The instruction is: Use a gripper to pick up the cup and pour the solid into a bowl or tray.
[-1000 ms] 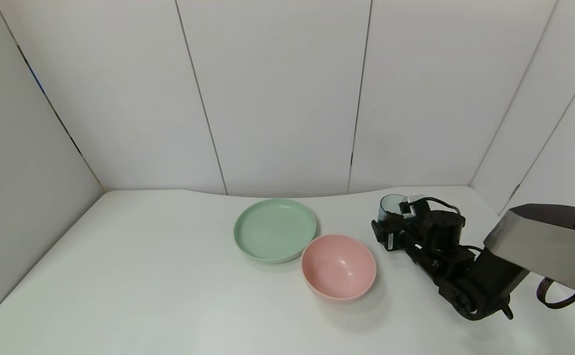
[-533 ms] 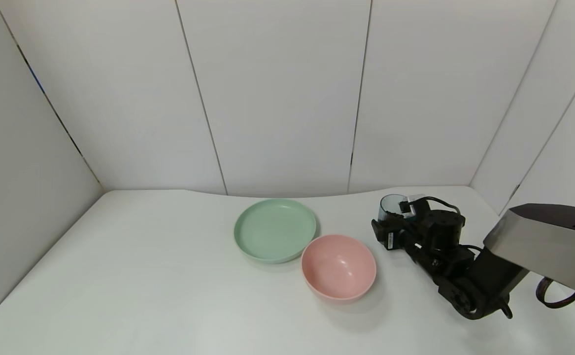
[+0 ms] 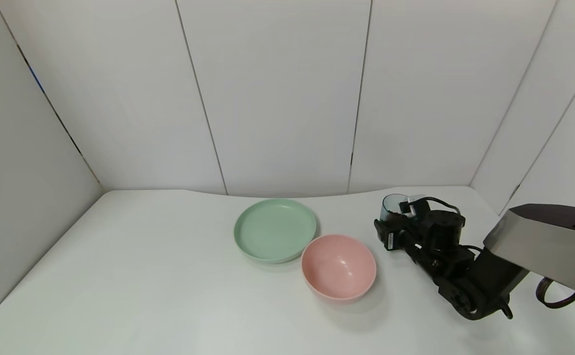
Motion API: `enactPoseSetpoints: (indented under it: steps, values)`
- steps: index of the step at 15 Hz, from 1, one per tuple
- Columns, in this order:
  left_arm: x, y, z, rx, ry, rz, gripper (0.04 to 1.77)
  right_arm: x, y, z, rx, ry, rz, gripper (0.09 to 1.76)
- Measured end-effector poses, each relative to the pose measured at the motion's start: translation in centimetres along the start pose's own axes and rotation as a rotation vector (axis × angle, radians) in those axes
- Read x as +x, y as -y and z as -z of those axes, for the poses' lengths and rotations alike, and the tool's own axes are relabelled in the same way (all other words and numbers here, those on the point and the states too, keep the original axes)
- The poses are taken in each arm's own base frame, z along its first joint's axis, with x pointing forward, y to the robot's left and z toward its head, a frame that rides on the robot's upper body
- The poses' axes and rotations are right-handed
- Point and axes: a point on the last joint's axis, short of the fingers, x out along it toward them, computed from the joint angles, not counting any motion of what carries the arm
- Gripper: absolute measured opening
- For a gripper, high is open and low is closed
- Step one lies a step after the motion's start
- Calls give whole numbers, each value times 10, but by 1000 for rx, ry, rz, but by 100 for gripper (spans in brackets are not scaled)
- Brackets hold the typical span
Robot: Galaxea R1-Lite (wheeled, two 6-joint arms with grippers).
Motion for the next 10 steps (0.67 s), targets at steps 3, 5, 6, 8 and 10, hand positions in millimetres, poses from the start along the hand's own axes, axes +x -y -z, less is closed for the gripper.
enactPoseSetpoints:
  steps: [3, 5, 6, 8, 10]
  values:
    - [0, 0, 0, 0, 0, 0, 172, -1, -1, 0, -1, 0, -2, 137]
    - [0, 0, 0, 0, 0, 0, 172, -1, -1, -1, -2, 0, -3, 137]
    - [0, 0, 0, 0, 0, 0, 172, -1, -1, -1, -2, 1, -2, 137]
    - [0, 0, 0, 0, 0, 0, 172, -1, 0, -2, -1, 2, -1, 137]
    - [0, 0, 0, 0, 0, 0, 172, -1, 0, -2, -1, 3, 0, 137]
